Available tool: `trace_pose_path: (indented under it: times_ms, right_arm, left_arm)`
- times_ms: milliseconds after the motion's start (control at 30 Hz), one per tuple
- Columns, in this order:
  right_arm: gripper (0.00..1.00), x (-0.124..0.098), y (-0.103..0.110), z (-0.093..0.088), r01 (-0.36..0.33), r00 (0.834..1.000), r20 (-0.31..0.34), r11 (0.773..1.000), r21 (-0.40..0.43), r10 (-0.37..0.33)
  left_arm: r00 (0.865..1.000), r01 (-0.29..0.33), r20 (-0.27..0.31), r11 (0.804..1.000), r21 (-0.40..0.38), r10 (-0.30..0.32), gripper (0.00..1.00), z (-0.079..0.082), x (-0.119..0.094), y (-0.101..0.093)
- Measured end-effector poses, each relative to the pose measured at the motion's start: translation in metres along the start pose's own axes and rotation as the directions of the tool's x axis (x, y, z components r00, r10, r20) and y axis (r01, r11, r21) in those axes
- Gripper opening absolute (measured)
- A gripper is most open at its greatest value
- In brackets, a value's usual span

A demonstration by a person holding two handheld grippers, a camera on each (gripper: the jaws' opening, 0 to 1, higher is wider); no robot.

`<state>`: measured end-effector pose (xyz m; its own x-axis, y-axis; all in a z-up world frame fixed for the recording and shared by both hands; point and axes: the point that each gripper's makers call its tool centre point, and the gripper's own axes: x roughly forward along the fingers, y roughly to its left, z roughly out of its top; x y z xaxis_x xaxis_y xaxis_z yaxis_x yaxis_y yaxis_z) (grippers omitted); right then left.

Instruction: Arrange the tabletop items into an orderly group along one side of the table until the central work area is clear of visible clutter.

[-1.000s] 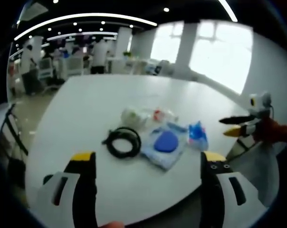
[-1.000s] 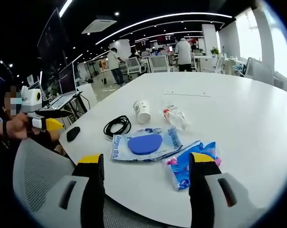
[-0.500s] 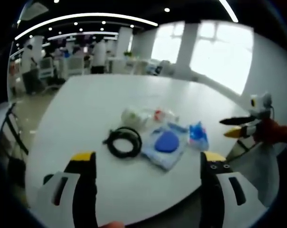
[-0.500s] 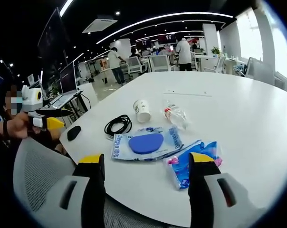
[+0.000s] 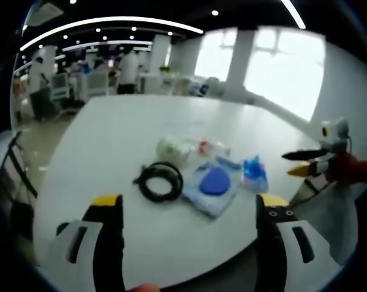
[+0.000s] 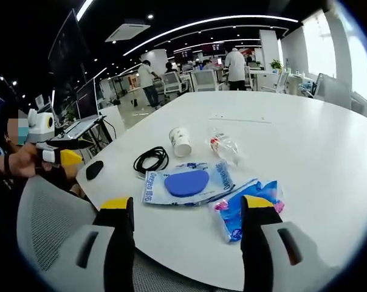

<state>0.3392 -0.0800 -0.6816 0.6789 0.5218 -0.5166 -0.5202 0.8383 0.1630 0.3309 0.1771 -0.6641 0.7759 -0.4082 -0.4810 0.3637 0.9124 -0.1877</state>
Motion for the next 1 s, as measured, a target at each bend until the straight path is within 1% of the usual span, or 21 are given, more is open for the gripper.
trace_pose_path:
  times_ms: [667, 867, 933, 1000]
  right_arm:
    - [0.70, 0.000, -0.001, 0.000, 0.000, 1.000, 0.004, 1.000, 0.008, 0.000]
    - [0.70, 0.000, -0.002, 0.002, 0.001, 1.000, 0.010, 1.000, 0.014, -0.001]
    - [0.70, 0.000, -0.002, 0.002, 0.002, 1.000, 0.012, 1.000, 0.015, -0.002]
    - [0.70, 0.000, -0.002, 0.002, 0.001, 1.000, 0.015, 1.000, 0.017, -0.002]
  left_arm:
    - [1.000, 0.007, -0.006, 1.000, 0.019, -0.007, 0.86, 0.000, 0.001, -0.004]
    - [1.000, 0.021, -0.018, 0.999, 0.044, -0.020, 0.86, 0.000, 0.004, -0.009]
    - [0.999, 0.030, -0.034, 0.997, 0.076, -0.027, 0.86, -0.002, 0.006, -0.013]
    - [0.999, 0.039, -0.036, 0.995, 0.087, -0.036, 0.86, -0.001, 0.008, -0.017]
